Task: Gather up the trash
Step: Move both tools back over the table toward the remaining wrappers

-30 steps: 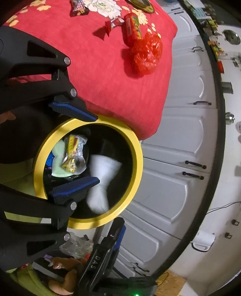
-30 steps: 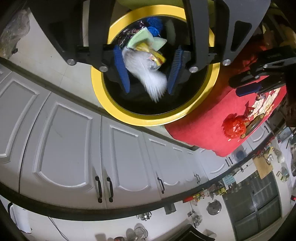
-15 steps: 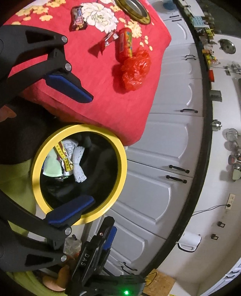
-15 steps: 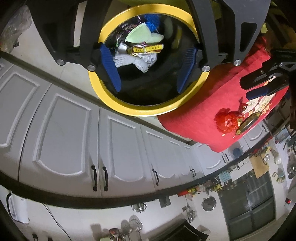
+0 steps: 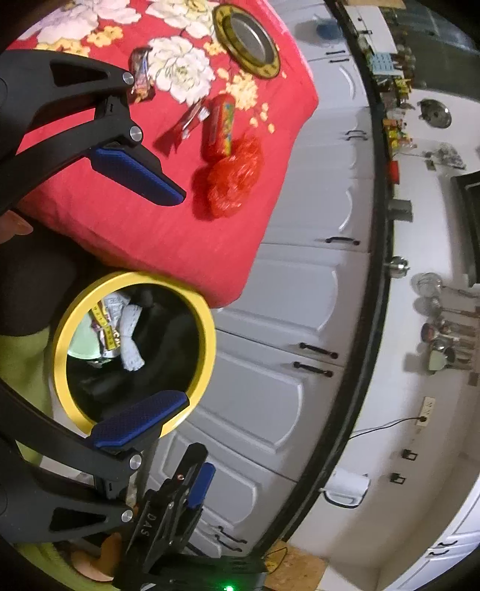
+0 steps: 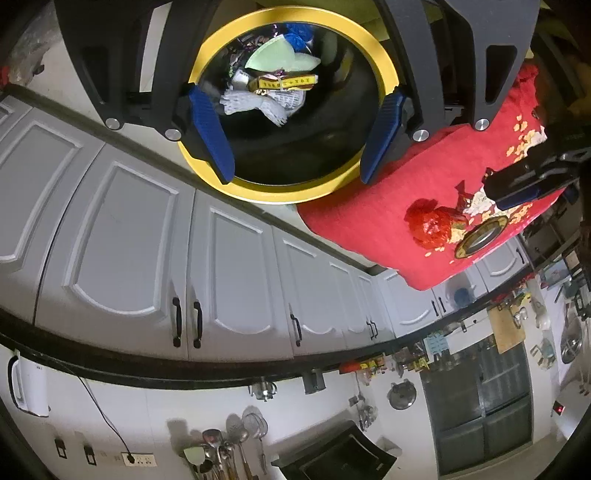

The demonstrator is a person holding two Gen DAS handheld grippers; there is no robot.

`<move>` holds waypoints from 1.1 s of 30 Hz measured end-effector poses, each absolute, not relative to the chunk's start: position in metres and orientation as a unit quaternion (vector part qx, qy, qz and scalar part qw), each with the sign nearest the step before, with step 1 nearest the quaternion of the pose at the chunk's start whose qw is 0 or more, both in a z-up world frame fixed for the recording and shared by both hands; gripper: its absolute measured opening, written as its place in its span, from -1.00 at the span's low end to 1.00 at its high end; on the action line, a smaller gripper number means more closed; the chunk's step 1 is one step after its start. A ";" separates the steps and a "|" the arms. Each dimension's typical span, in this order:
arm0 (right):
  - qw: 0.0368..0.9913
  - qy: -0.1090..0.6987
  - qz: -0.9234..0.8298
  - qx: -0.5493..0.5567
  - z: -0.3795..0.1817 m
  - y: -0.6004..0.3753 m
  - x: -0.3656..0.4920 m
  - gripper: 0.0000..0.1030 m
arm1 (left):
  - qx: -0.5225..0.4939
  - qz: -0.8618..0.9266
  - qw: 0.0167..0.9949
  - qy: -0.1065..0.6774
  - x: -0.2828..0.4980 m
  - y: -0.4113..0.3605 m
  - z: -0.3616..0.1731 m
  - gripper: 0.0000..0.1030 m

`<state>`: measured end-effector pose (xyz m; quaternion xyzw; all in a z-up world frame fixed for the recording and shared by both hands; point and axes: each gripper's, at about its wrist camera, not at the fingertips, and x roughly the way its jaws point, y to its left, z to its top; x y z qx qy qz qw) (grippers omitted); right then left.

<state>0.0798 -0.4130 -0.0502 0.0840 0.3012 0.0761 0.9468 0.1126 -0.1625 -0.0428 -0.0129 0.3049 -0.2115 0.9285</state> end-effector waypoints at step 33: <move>0.951 0.267 0.157 0.023 -0.005 -0.327 0.073 0.33 | -0.080 -0.095 0.965 0.231 0.093 -0.052 -0.003 0.78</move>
